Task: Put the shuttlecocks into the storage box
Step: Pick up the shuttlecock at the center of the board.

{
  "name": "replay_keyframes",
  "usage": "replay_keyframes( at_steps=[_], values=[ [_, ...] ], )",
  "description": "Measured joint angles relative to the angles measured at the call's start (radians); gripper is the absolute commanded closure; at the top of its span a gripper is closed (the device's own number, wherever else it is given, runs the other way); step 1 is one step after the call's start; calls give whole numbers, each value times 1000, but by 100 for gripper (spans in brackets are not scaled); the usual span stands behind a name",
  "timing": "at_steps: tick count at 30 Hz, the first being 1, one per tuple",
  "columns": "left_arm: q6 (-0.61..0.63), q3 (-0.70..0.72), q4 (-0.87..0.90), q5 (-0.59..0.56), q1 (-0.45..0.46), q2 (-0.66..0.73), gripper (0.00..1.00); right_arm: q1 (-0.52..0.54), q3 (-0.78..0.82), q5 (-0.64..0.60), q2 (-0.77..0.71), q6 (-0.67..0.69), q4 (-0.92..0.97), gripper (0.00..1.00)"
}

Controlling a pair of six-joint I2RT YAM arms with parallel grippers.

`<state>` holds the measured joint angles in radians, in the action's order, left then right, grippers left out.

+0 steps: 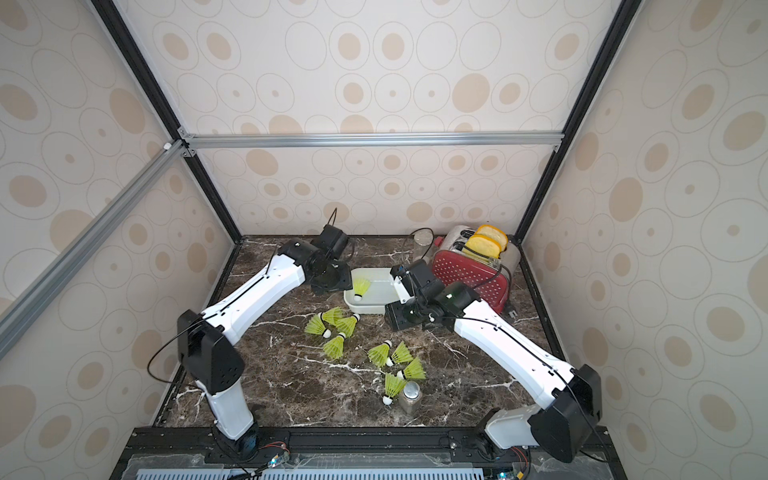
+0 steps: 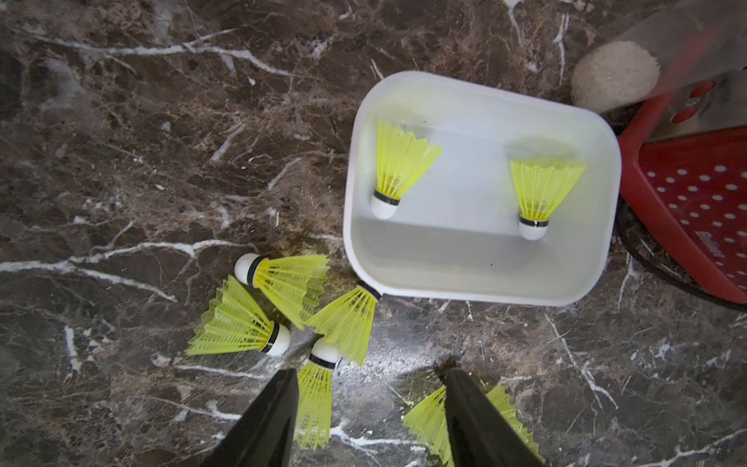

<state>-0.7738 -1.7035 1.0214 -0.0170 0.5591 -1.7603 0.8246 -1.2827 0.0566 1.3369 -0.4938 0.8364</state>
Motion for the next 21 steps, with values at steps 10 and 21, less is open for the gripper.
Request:
replay_keyframes(
  at_steps=[10, 21],
  values=[
    [9, 473, -62, 195, 3, 476, 42, 317, 11, -215, 3, -311, 163, 37],
    [53, 768, -31, 418, 15, 926, 42, 542, -62, -322, 227, -750, 228, 40]
  ],
)
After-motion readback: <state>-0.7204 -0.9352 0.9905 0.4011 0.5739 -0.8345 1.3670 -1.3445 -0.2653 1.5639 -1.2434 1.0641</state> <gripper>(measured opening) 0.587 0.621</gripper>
